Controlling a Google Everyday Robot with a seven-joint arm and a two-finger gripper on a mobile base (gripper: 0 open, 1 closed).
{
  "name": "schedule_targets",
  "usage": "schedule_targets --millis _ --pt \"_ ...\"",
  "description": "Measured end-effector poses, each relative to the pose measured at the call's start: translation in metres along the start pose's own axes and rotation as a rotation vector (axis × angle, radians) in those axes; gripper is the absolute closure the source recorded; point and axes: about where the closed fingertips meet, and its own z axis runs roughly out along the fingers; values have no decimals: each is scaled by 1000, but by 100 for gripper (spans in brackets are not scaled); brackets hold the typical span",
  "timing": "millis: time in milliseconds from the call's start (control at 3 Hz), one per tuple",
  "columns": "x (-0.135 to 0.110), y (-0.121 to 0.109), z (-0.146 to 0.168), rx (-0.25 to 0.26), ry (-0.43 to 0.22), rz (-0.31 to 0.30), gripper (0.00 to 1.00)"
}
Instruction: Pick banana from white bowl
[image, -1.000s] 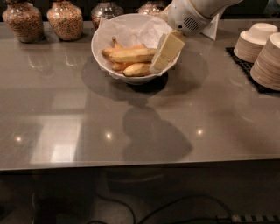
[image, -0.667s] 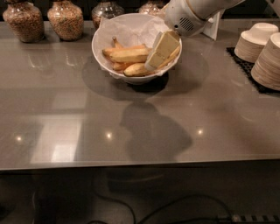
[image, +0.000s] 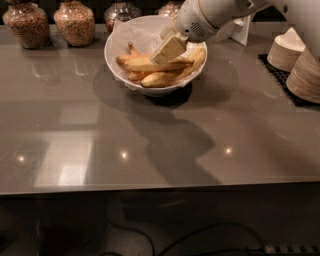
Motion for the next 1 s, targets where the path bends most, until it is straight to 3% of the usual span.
schedule_targets --millis 333,1000 --pt "-3 -1 16 -22 -24 25 45" --pt "1 1 37 -61 -31 81 39"
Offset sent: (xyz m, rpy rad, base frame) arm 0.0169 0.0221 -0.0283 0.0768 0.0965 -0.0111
